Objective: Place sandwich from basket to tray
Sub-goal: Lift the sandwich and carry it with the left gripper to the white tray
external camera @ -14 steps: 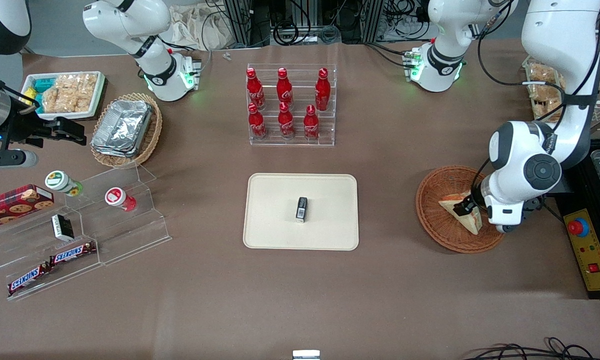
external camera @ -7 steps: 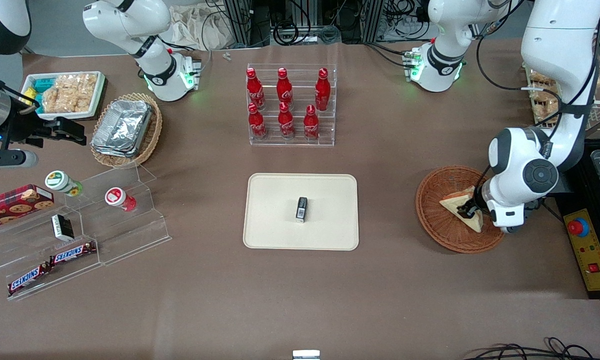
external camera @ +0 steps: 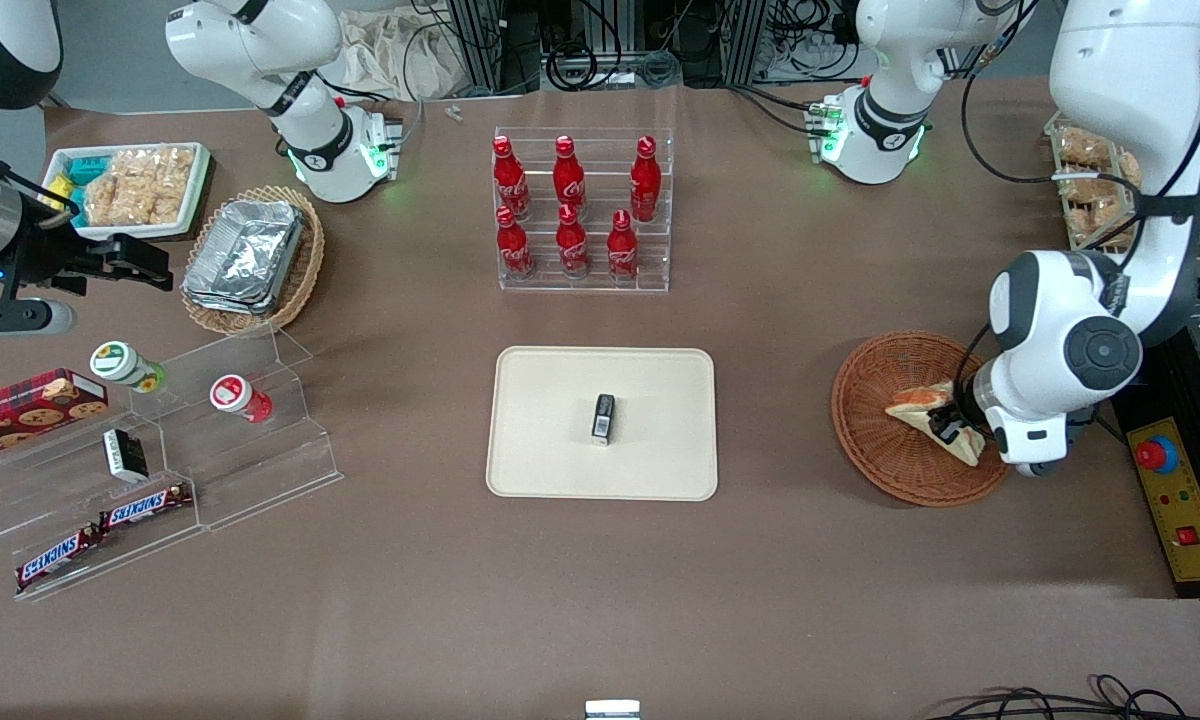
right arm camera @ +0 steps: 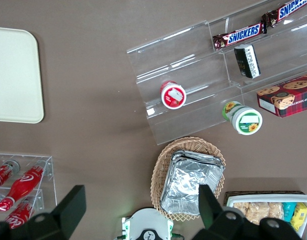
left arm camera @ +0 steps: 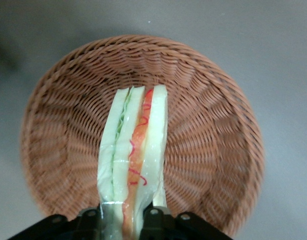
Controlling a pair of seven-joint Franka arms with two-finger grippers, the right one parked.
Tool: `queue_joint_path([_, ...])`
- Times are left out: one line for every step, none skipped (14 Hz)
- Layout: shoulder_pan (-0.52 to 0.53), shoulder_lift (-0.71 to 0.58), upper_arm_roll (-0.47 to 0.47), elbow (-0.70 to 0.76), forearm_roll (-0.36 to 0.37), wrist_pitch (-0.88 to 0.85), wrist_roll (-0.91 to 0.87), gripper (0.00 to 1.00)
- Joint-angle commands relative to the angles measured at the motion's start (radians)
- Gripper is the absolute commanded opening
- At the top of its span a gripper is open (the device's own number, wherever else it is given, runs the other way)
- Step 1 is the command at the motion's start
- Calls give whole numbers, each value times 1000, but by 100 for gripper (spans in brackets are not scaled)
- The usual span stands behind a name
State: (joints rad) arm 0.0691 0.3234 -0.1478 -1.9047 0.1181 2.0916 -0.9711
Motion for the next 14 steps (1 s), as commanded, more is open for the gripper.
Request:
queue_joint_path([-3, -18, -68, 213, 20, -270, -18, 0])
queue_joint_path([-3, -17, -99, 298, 17, -353, -2, 0])
queue_joint_path([-3, -11, -131, 373, 6, -420, 9, 0])
queue_joint_path([-3, -7, -174, 421, 5, -462, 8, 0])
queue_joint_path([-6, -6, -221, 437, 8, -470, 9, 0])
queue_joint_path([-8, -4, -264, 438, 11, -469, 18, 2])
queue_joint_path([-14, 2, -310, 438, 12, -461, 25, 5])
queue_joint_path([-22, 22, -346, 438, 12, -458, 23, 1])
queue_joint_path([-46, 40, -363, 435, 14, -435, 22, 0])
queue_joint_path([-84, 64, -364, 426, 17, -383, 20, 0])
queue_joint_path([-124, 106, -365, 420, 21, -343, 26, 0])
queue_joint_path([-155, 158, -363, 415, 28, -320, 29, 0])
queue_joint_path([-179, 211, -363, 411, 63, -303, 29, 0])
queue_joint_path([-205, 264, -364, 411, 116, -271, 29, 0])
